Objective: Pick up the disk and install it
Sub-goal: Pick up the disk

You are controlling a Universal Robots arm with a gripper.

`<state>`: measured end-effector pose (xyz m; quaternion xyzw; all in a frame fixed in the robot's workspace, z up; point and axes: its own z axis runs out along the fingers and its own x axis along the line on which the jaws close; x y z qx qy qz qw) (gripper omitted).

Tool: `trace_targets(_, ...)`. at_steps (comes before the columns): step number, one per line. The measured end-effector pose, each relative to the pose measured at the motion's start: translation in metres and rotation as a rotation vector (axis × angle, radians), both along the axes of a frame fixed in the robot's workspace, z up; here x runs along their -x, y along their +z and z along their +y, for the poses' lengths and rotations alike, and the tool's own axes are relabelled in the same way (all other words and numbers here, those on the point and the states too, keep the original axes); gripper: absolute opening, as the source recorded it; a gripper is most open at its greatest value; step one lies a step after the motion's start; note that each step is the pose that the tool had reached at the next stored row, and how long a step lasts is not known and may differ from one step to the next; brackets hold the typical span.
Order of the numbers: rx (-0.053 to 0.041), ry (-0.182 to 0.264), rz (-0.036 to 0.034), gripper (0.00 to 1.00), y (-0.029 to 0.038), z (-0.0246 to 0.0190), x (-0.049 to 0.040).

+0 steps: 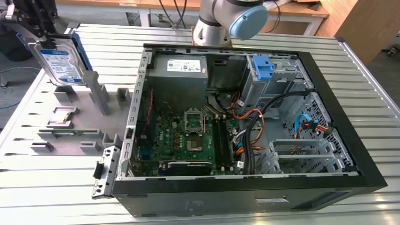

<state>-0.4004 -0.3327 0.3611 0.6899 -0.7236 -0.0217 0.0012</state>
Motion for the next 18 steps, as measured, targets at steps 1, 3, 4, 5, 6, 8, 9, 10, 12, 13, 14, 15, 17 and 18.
trace_targets(1,0.0000,0.000,0.0000,0.35,0.0013,0.0000,0.0000)
trace_targets(3,0.0000,0.000,0.0000,0.35,0.0040,0.0000,0.0000)
trace_targets(4,0.0000,0.000,-0.0001,0.35,0.0053,0.0000,0.0000)
trace_targets(5,0.0000,0.000,-0.0001,0.35,0.0066,0.0000,0.0000)
trace_targets(6,-0.0001,0.000,-0.0002,0.35,0.0079,0.0000,0.0000)
trace_targets(8,0.0000,0.000,-0.0001,0.35,0.0105,0.0000,0.0000)
trace_targets(9,0.0000,0.000,-0.0001,0.35,0.0118,0.0000,0.0000)
trace_targets(10,0.0000,0.000,-0.0001,0.35,0.0133,0.0000,0.0000)
trace_targets(12,0.0000,0.000,0.0000,0.35,0.0159,0.0000,0.0000)
trace_targets(13,-0.0001,0.000,-0.0002,0.35,0.0169,0.0000,0.0000)
trace_targets(14,-0.0001,0.000,-0.0002,0.35,0.0181,0.0000,0.0000)
trace_targets(15,0.0000,0.000,0.0000,0.35,0.0195,0.0000,0.0000)
trace_targets(17,0.0000,0.000,0.0000,0.35,0.0224,0.0000,0.0000)
trace_targets(18,0.0000,0.000,-0.0001,0.35,0.0240,0.0000,0.0000)
